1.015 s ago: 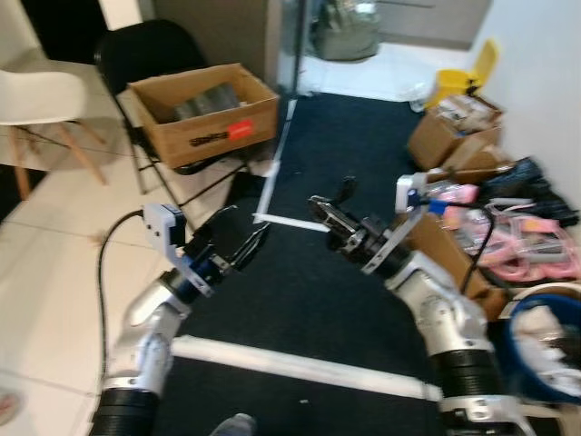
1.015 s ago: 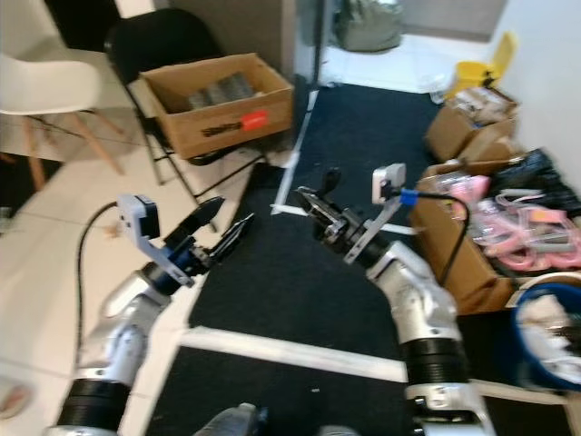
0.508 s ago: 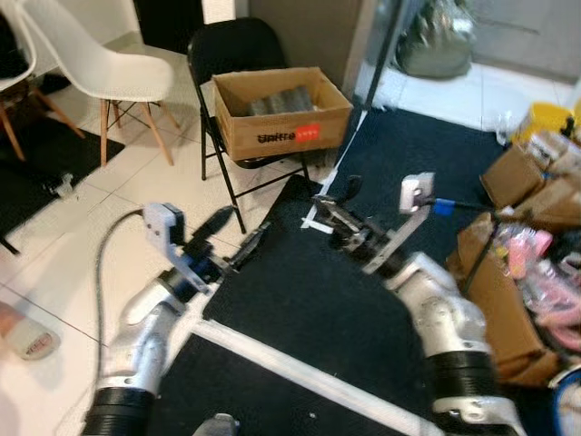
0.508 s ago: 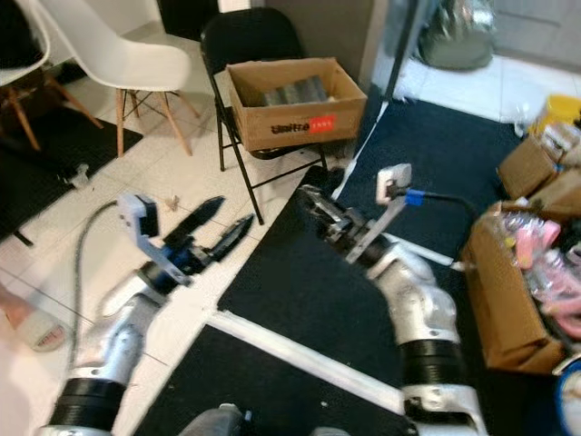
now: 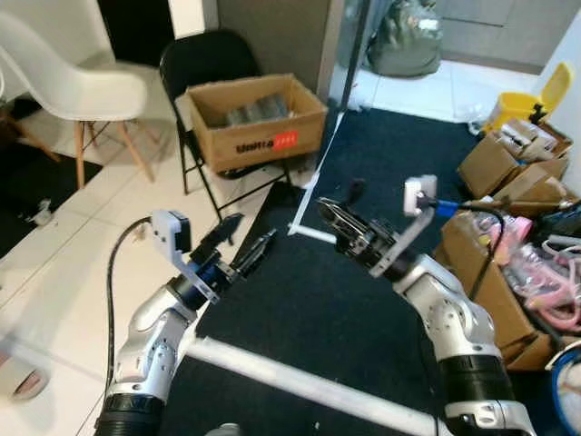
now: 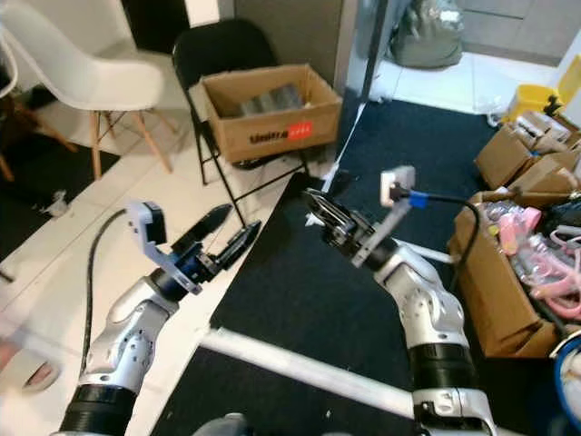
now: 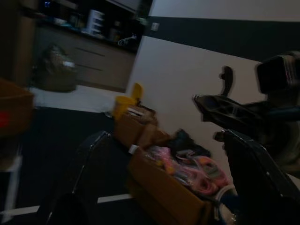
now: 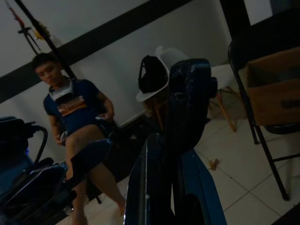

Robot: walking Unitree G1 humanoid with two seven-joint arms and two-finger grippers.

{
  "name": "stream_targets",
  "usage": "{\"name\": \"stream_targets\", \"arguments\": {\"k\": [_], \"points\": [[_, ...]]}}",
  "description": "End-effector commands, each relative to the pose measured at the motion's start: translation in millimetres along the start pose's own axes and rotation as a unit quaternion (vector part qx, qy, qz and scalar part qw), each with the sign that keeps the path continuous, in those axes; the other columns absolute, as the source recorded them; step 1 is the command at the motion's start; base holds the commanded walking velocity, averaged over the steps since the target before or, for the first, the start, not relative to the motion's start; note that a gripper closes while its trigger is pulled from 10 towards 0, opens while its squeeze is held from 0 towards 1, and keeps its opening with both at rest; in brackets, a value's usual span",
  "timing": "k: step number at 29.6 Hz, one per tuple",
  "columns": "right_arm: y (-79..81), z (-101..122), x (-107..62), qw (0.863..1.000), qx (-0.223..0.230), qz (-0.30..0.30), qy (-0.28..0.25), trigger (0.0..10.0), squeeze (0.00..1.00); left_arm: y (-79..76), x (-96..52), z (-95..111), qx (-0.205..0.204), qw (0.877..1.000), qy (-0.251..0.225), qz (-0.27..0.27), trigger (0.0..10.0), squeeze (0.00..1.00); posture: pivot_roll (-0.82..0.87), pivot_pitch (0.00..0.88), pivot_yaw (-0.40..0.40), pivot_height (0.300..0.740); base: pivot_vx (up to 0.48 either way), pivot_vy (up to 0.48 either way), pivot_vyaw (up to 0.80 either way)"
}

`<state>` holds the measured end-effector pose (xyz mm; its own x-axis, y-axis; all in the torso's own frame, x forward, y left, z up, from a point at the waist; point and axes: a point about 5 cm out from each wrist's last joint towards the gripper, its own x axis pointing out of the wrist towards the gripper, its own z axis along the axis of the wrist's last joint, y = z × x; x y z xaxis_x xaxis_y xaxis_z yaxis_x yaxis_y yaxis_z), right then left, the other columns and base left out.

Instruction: Picking trash to rubbish bin

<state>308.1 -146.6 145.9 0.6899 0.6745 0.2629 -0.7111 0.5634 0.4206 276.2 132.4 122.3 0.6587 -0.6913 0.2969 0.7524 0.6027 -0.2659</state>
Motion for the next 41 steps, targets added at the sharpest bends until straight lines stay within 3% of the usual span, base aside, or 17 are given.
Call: {"name": "stream_targets", "arguments": {"k": [1,41], "points": [[3.6,-2.8,6.2,1.0,0.003,0.009,0.005,10.0,0.0,3.2,-2.9,0.6,-0.003,1.0,0.003,0.006,10.0,0.0,0.01,0.0,-0.044,0.74,0.454,0.0,0.0],[3.6,-2.8,6.9,1.0,-0.002,0.005,0.008,10.0,0.0,3.5,-3.4,0.5,-0.002,1.0,0.002,0.006,10.0,0.0,0.01,0.0,-0.045,0.74,0.468,0.0,0.0]]}}
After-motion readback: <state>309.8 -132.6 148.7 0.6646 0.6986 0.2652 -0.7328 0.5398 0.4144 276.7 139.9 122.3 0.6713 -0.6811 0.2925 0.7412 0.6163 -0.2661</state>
